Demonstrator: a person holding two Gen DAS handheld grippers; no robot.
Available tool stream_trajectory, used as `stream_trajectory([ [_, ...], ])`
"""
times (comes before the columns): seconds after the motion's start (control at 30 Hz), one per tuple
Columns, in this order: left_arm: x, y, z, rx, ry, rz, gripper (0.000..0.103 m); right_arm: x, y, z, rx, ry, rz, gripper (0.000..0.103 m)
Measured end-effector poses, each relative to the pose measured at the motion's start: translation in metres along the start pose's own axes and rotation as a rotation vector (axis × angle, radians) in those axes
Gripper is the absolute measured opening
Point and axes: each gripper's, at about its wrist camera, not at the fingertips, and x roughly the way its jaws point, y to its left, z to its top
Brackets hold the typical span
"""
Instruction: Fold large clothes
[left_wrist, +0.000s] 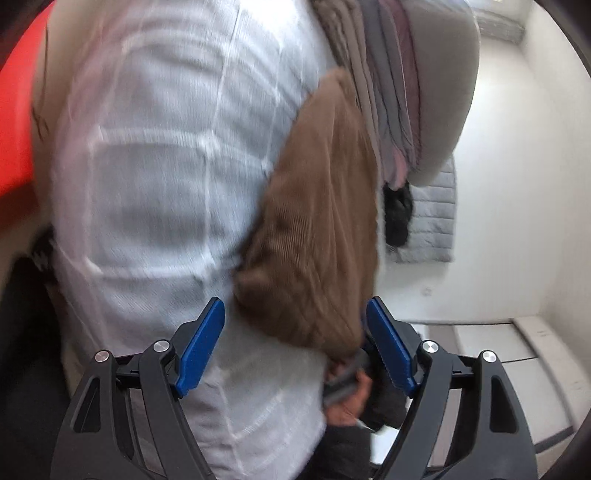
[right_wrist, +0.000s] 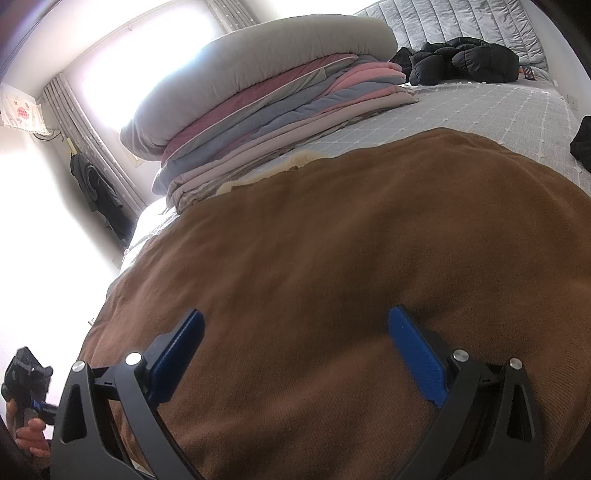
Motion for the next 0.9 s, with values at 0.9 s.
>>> stream_trajectory([
  [0.9,0.085,-0.035,-0.023,0.058,-0.059,0.124,0.069,0.0,0.001,0.0,0.002,0.003,-0.003,0.096],
])
